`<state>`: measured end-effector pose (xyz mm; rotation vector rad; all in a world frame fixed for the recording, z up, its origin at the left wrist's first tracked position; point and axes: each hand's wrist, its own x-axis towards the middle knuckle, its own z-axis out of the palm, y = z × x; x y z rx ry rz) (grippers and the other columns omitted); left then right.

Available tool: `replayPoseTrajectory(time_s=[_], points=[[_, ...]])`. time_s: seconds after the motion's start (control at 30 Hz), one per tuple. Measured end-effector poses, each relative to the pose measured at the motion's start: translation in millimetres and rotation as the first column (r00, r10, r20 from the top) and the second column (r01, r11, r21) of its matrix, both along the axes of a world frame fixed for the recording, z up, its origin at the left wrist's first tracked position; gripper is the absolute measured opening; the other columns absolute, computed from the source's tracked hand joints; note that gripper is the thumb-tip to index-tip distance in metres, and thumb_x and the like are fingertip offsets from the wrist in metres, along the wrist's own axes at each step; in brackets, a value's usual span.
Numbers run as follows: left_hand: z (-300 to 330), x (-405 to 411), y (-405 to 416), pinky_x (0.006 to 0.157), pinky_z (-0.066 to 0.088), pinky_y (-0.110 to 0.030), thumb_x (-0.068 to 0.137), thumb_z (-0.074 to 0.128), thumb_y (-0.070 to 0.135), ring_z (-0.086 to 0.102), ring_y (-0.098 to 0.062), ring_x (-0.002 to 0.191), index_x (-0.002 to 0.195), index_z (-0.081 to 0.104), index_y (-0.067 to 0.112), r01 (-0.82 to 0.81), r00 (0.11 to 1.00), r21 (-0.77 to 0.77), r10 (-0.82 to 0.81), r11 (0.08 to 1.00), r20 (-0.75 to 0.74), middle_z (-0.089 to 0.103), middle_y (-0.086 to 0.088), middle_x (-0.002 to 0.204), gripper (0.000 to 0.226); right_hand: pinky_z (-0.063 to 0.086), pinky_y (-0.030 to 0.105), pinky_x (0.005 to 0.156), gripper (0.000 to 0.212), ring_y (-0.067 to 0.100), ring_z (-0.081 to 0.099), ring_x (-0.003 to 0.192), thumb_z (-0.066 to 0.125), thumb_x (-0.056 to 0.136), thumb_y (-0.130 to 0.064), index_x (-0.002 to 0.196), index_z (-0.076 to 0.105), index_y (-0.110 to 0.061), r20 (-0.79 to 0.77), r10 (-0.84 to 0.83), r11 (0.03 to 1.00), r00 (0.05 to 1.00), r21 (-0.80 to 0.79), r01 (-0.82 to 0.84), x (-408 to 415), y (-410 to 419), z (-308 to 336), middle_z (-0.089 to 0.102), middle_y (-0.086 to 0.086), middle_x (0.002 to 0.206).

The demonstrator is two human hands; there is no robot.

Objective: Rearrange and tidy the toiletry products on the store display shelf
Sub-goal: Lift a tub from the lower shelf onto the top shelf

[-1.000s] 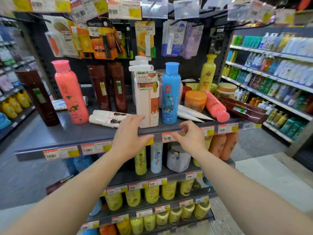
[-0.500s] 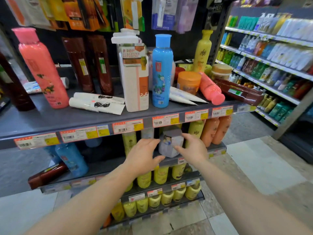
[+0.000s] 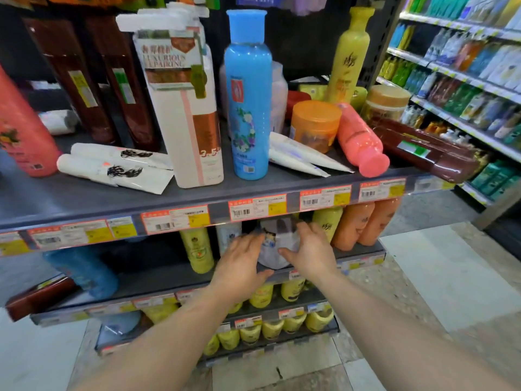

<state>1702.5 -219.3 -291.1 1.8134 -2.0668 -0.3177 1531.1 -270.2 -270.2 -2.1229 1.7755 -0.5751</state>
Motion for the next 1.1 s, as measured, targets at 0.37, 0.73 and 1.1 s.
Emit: replayPoseTrajectory(time_s=[0.37, 0.73, 1.1], points=[[-17, -9, -15, 0.106, 0.026, -0.026, 0.08, 0.069, 0.04, 0.033, -0.021, 0.135, 0.148, 0.028, 0.02, -0.094, 0.982, -0.024, 0.089, 0.995, -0.168, 0.037, -0.001, 0.149, 0.082, 0.041, 0.026, 0.091, 0.082, 0.025, 0.045, 0.122, 0.076, 0.067, -0.055, 0.135, 0.045, -0.021, 0.057, 0.061, 0.998, 0.997, 0.009, -0.062, 14, -38, -24, 0.048, 0.006, 0.134], [-12, 0, -4, 0.1, 0.022, -0.015, 0.079, 0.072, 0.042, 0.031, -0.014, 0.134, 0.148, 0.025, 0.023, -0.088, 0.952, -0.015, 0.08, 0.996, -0.296, 0.038, 0.002, 0.148, 0.086, 0.04, 0.021, 0.082, 0.075, 0.015, 0.049, 0.109, 0.081, 0.06, -0.053, 0.123, 0.05, -0.028, 0.276, 0.034, 0.998, 0.961, -0.06, -0.018, 21, -21, -33, 0.053, -0.002, 0.116], [17, 7, 26, 0.107, 0.032, -0.027, 0.055, 0.084, 0.053, 0.039, -0.013, 0.131, 0.141, 0.03, 0.032, 0.033, 0.912, 0.009, -0.026, 0.999, -0.409, 0.043, 0.008, 0.142, 0.104, 0.036, 0.023, 0.087, 0.075, 0.002, 0.039, 0.111, 0.075, 0.054, -0.06, 0.116, 0.043, -0.034, 0.314, 0.086, 0.979, 0.945, -0.202, -0.022, 19, 57, 8, 0.043, -0.016, 0.122]])
